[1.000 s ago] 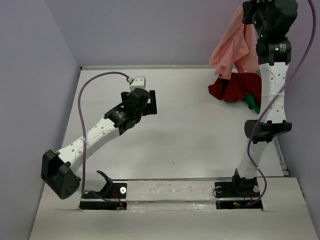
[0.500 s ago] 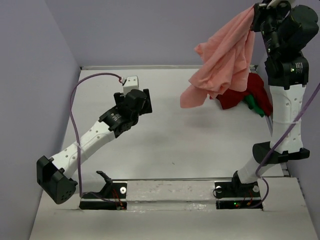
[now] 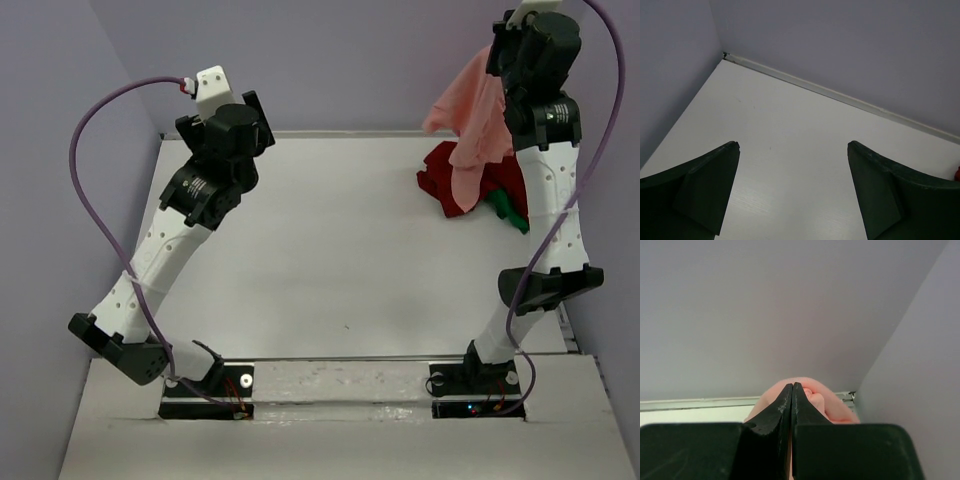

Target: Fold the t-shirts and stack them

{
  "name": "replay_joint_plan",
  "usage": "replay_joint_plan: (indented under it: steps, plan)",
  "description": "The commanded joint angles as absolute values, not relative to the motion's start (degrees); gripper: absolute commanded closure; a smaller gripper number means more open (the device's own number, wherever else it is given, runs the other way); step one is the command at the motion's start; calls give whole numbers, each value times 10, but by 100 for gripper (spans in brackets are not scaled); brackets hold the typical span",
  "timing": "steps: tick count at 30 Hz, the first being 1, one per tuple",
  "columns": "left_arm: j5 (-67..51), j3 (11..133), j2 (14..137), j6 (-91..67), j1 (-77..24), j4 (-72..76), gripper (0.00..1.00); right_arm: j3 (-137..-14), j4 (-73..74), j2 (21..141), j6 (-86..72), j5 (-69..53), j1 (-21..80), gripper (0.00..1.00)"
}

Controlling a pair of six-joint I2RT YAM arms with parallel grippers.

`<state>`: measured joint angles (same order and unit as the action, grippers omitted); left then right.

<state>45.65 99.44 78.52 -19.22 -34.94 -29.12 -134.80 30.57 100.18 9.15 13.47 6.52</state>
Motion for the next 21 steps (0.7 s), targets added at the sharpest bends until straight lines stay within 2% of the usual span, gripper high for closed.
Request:
replay_joint_plan:
  steps: [1, 6, 11, 14, 16, 21]
  plan:
    - [468, 981, 782, -169, -331, -302, 1, -1381, 254, 998, 125, 175, 137, 100]
    - [433, 938, 753, -168, -287, -291, 1, -1318, 220, 946, 156, 195, 137, 100]
    - [428, 939, 746, -156, -258, -292, 1, -1327, 268, 950, 85, 105, 143, 100]
    - [426, 947, 744, -159, -249, -294, 1, -1388, 372, 999, 33, 61, 207, 100]
    - [425, 953, 741, -158, -247, -288, 1, -1385, 417, 1015, 36, 66, 301, 100]
    - [410, 969, 750, -160, -245, -281, 1, -1271, 398, 1035, 2, 74, 479, 100]
